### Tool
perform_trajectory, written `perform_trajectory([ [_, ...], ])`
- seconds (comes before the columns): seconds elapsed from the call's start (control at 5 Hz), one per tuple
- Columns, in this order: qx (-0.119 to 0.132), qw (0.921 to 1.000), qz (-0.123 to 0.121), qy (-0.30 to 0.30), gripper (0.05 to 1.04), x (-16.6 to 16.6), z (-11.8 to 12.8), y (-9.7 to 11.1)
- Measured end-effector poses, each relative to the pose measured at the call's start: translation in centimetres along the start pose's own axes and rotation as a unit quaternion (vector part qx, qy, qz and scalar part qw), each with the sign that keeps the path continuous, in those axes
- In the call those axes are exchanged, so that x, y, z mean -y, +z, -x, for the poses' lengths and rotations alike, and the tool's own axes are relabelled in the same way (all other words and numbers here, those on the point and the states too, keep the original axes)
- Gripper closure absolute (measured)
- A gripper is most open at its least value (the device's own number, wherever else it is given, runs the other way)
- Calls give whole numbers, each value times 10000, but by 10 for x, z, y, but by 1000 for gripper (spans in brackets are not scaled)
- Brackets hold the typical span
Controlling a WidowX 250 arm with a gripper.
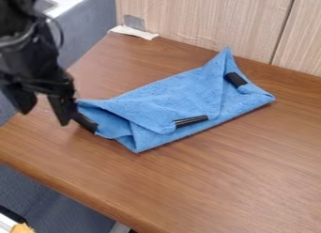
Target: Fold the cloth from bottom left to top right
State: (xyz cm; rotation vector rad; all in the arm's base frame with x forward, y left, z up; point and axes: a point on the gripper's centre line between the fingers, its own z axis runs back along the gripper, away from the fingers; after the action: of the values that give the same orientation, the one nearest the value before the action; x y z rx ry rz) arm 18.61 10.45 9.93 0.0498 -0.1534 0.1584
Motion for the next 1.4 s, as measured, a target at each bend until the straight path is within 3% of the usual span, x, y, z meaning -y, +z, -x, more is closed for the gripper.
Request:
perform_trajectory([
  [0.4, -116, 9994, -163, 280, 83, -14, -9, -40],
  [0.8, -123, 9993, 144, 331, 83, -10, -27, -56],
  [1.0, -91, 9992, 326, 193, 83, 3, -32, -55],
  [1.4, 123, 9987, 444, 201, 83, 7, -39, -43],
])
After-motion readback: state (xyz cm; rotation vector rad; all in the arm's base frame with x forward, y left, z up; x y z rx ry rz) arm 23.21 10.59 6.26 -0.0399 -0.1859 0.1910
